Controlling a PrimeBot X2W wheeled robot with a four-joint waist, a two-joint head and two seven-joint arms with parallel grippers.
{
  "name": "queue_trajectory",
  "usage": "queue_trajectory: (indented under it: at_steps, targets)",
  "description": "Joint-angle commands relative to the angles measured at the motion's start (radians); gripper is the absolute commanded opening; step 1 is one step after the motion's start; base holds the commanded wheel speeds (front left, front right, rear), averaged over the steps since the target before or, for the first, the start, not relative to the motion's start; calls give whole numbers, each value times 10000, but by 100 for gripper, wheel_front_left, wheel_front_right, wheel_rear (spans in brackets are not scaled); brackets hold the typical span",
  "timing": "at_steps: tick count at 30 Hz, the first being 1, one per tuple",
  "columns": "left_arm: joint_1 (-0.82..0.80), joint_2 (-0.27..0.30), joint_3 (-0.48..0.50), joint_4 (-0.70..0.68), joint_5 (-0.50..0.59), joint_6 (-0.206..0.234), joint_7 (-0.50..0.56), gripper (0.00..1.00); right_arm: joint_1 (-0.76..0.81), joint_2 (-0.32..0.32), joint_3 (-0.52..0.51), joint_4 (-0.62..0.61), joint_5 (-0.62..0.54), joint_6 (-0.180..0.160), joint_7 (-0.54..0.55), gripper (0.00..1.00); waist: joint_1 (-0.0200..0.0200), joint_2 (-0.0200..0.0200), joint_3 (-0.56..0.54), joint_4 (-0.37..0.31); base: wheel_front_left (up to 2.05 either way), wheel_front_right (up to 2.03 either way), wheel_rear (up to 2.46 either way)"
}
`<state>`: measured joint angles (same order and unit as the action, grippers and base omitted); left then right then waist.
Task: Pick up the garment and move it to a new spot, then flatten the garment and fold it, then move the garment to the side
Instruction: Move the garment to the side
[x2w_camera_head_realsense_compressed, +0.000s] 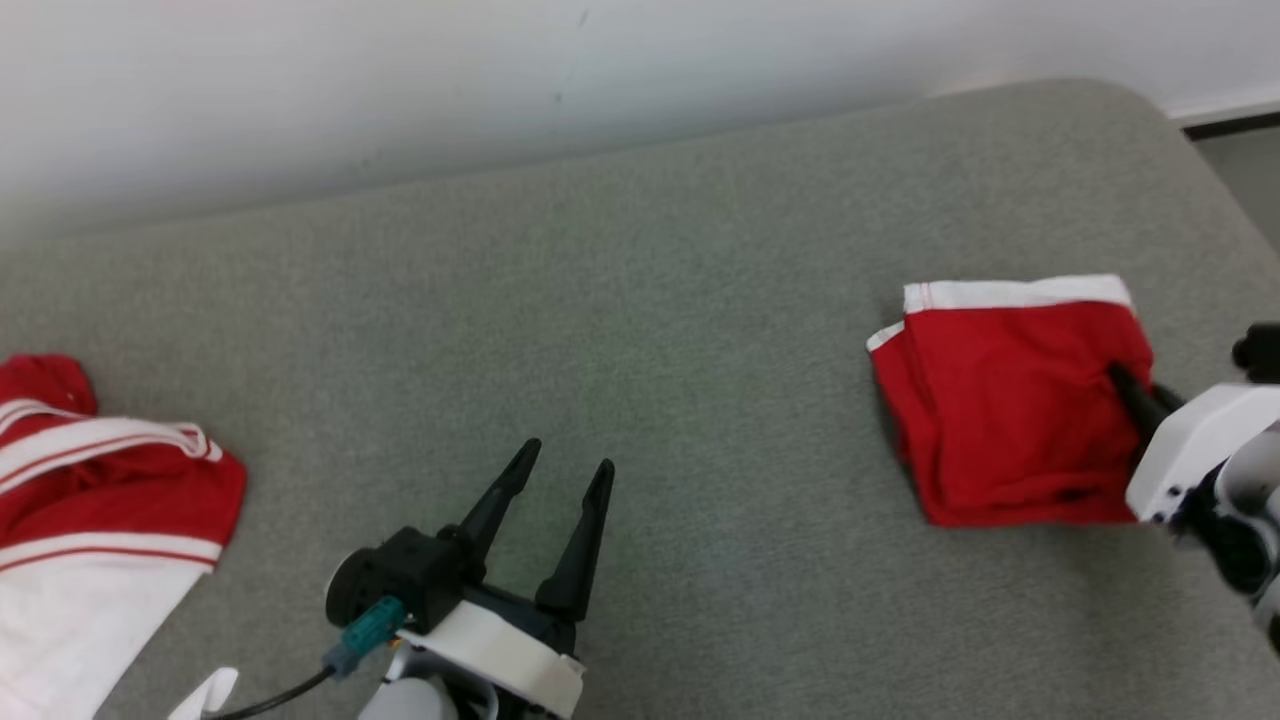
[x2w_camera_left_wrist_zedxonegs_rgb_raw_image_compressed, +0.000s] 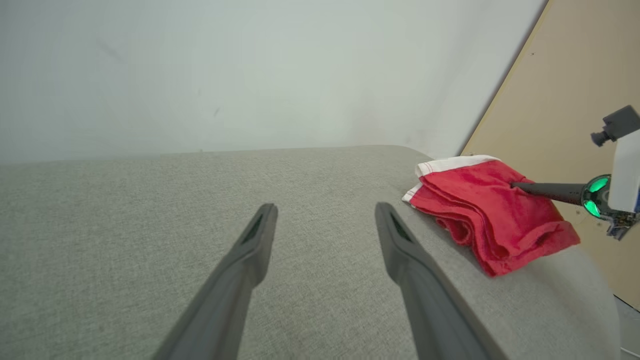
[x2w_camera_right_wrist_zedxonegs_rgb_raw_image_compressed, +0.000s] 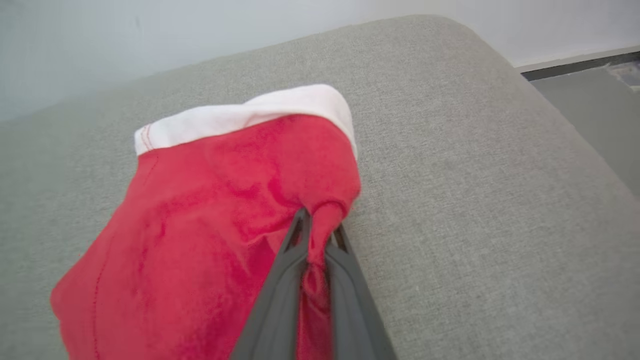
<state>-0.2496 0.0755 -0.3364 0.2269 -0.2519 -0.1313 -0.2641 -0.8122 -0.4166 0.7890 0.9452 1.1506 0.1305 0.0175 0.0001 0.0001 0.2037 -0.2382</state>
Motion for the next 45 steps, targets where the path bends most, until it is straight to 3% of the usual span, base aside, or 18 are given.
queue_trajectory:
  at_steps: [1,10,16,21,22,23,24,32,36,42,45]
  targets:
    - [-201,115,-93,-55,25,15,-4,100,-355,-252,107,90,-255,2,-42,0,-1,-1,691,387,0,0,0]
    - [-860,425,-361,-284,-79,14,-4,100,-2220,-1365,590,553,-1360,2,-199,0,-1,-1,1977,1105,0,0,0]
    - [-1154,509,-381,-332,-116,14,-4,100,-3093,-2082,604,1567,-1789,-1,-138,0,-1,-1,2371,1492,0,0,0]
    - [-1140,550,-303,-324,-138,14,-4,100,-3322,-2096,413,2472,-1800,-1,-489,0,-1,-1,2428,1637,0,0,0]
    - [-1129,552,-297,-314,-139,14,-4,100,-3330,-1992,400,2627,-1844,-1,-601,17,-1,-1,2414,1647,0,0,0]
    - [-1112,551,-286,-303,-135,14,-4,100,-3343,-1917,415,2755,-1921,-1,-728,48,-1,-1,2395,1650,0,0,0]
    - [-1095,551,-271,-295,-126,14,-4,100,-3374,-1874,423,2870,-1986,-1,-899,100,-1,-1,2377,1646,0,0,0]
    - [-895,454,-121,-244,-128,15,-4,100,-3307,-1556,269,3409,-2580,-1,-2378,100,-1,-1,1743,1544,0,0,0]
    - [-589,374,164,-208,-228,58,-4,100,-3072,-1079,97,3274,-2767,-1,-2777,100,-1,-1,980,1447,0,0,0]
    - [3,352,771,-198,-274,221,-4,100,-2339,-1110,-776,1199,-3430,-7,-2821,100,-1,-1,-331,1388,0,0,0]
    - [322,396,1166,-185,-335,340,-3,100,-1507,-797,-1421,4,-3380,-5,-2811,100,-1,-1,-933,1354,0,0,0]
